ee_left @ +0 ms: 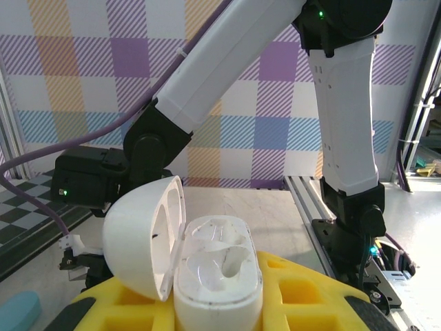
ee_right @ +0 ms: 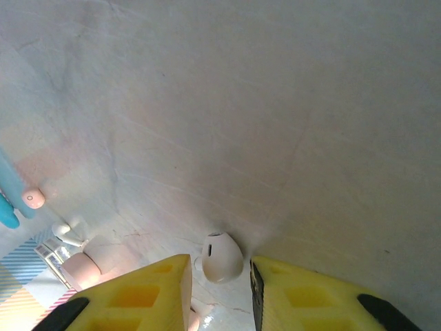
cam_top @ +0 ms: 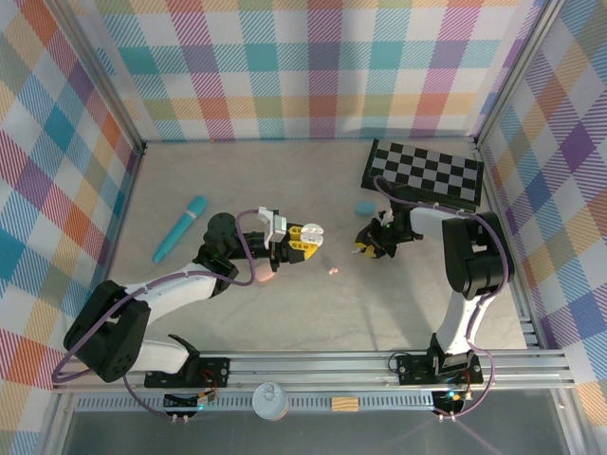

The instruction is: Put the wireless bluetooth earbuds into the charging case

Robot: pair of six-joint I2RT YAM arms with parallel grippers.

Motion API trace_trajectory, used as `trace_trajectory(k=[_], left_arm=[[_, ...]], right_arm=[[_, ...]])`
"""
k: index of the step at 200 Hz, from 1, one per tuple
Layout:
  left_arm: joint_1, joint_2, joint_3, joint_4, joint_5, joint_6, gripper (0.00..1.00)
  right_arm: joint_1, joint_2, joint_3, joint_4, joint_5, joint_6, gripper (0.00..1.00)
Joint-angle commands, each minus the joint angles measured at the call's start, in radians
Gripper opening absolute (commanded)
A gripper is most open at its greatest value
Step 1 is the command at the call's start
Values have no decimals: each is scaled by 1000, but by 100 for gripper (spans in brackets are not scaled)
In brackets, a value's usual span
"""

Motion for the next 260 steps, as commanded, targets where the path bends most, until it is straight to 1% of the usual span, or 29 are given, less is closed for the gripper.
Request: trace_trajectory(k=[1,28,53,85,146,160,224,260], left_arm=[[9,-25,4,18,19,25,17],[10,-32,3,15,20,25,16],[9,-39,-2,11,20,25,17],[9,-49,-5,-10,18,41,17],[9,-61,-11,-52,15,67,17],[9,-61,-11,-56,14,68,17],[9,-44,-9,-68,1,74,17],[9,15,28,-186,-50,134,17]], right_arm=[[12,33,31,-42,13,-36,29],[15,45,48,-71,49,-43,29],[25,58,87,-137,106,-71,28],[35,82,115,-171,111,-79,26],[41,96,133,-180,120,-86,19],[43,88,140,-190,124,-94,16],[68,-12,144,-241,188,-129,19],[85,-95,154,-288,250,-154,20]])
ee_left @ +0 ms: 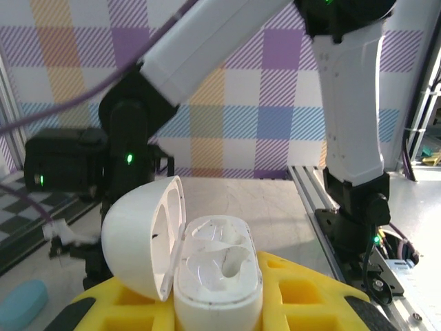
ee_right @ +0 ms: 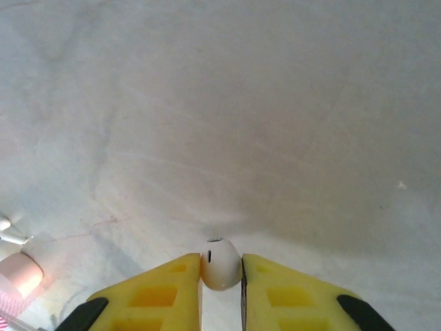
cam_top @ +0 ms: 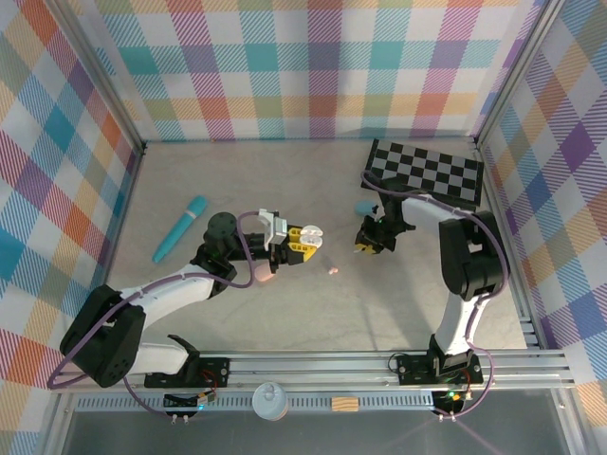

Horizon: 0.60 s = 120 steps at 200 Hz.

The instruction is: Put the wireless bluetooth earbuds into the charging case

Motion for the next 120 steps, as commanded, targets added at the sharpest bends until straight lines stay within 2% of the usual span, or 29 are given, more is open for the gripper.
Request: trace_trajectory(k=[1,29,120], left_arm=[[9,43,27,-84,-37,68,17],[9,111,53,-134,-103,102,17],[8,429,157,60,-142,-34,17]], right_arm=[[12,-82,18,-64,64,-36,20],[19,-156,35,-107,94,-52,20],[79,-299,161,-233,158,-95,20]])
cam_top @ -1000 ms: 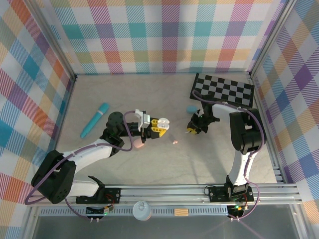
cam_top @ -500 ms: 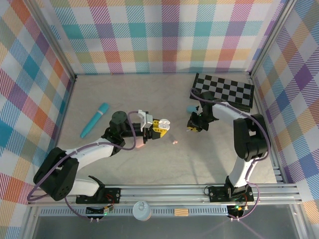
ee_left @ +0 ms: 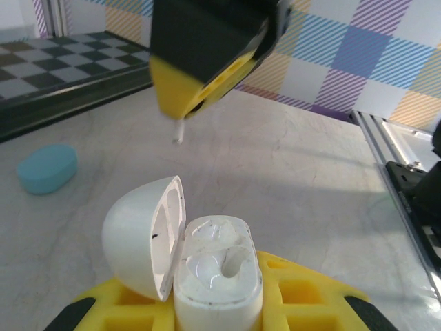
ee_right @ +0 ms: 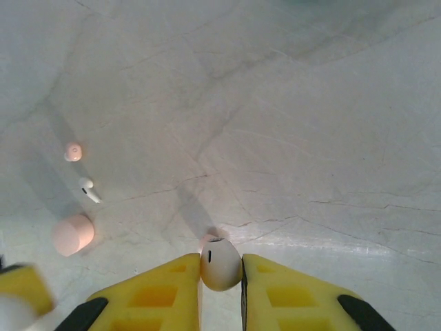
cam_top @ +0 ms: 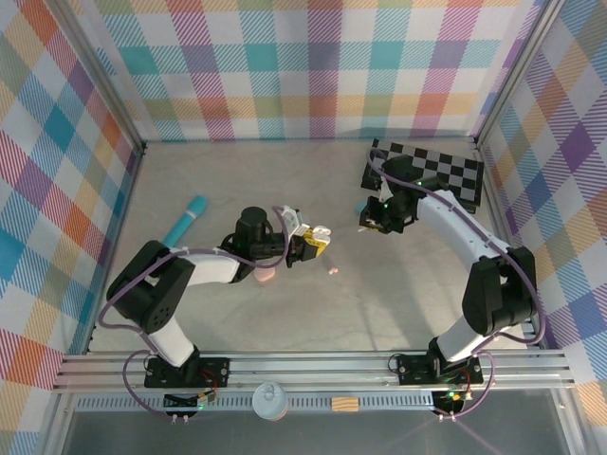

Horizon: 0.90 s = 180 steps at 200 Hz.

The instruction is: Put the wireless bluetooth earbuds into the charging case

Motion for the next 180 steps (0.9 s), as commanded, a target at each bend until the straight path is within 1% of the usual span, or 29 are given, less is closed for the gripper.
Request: trace_trajectory(k=[1,33,70,94,180], left_arm=[[8,59,51,99,6,-59,16],[6,135,82,139,9,-100,15],[2,169,112,133,17,-105,15],[-1,173,119,120,22,-94,15],[-6,153,120,97,40,-84,15]], right_arm=[[22,-36,41,-64,24,-27,20],[40,-48,71,-73,25,-35,20],[79,-38,102,-69,0,-35,20],[98,-25,116,-49,-34,-32,20],[165,54,178,-67,-12,-63,20]])
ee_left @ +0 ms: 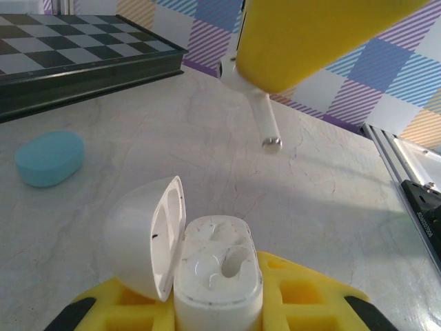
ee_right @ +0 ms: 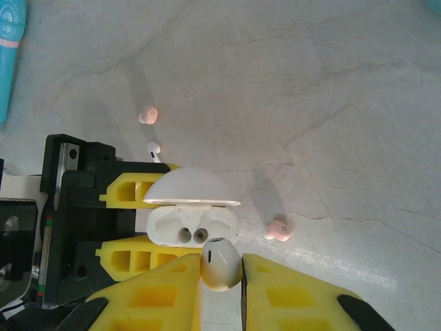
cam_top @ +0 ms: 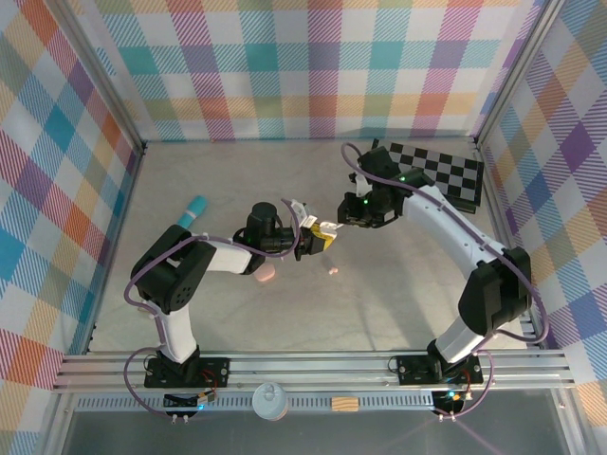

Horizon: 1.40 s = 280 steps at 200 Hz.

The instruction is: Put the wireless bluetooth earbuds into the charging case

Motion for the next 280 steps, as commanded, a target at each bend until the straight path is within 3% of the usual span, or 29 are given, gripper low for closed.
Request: trace_trajectory(k=[1,151,280], left_arm=[[-5,-10,18,25,38,8,15],[-6,-28,29,8,47,6,15],[-6,-25,21,34,56,23,15]], right_arm=[[14,26,32,-18,2,-27,20],[26,111,36,3,-29,-50,20],[40,77,32,-23,-40,-80,19]])
